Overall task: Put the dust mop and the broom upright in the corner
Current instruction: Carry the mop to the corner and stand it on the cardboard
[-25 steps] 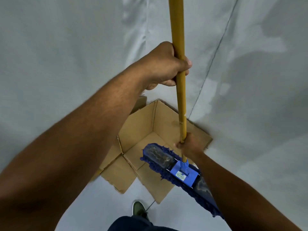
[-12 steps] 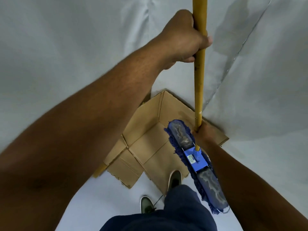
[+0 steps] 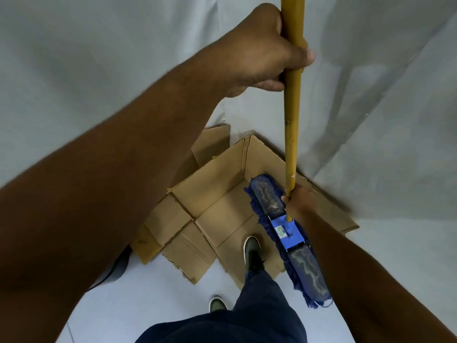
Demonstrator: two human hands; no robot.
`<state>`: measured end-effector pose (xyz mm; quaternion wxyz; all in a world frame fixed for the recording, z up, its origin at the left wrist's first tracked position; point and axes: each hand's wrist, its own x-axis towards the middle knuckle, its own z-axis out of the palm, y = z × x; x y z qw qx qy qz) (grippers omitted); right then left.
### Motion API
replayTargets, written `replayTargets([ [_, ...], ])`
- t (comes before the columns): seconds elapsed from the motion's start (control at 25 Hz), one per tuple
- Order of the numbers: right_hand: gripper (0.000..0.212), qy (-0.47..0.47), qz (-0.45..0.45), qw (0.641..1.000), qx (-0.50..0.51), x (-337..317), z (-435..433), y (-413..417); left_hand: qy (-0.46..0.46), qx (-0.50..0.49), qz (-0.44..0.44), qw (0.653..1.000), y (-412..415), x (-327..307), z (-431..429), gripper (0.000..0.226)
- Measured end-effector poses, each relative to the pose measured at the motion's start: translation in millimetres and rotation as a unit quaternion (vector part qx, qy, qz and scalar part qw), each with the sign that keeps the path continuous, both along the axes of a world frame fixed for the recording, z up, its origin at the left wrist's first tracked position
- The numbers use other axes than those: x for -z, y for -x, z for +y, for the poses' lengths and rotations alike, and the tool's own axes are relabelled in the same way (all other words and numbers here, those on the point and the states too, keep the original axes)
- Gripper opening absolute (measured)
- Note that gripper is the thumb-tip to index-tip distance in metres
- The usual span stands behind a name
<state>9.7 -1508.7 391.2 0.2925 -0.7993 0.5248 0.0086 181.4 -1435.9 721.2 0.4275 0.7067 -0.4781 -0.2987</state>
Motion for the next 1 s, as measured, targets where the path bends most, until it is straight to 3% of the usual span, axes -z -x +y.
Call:
replayTargets([
  [0.28,0.016,-0.051,0.003,0.999,-0.016,37.7,-71.2,-30.5,-0.054,0.02,0.011,0.998,-17.7,68.8,-100.1,0.015],
  [0.48,0.011,-0.104,0.002,0.995,0.004,79.4,-112.1,-46.8,-0.094,0.053,-0.016,0.994,-22.0,146.4,-151.5,0.02],
  [0.8,0.019,-0.11,0.106,0.987,-0.048,142.6,-144.4,-62.0,-0.136,0.063,-0.04,0.988,-35.9,242.6,-194.6,0.017],
  [1.0,0.02,-0.167,0.061,0.984,-0.032,135.4,-159.0,-79.8,-0.154,0.027,-0.024,0.987,-39.3,271.9,-204.2,0.02],
])
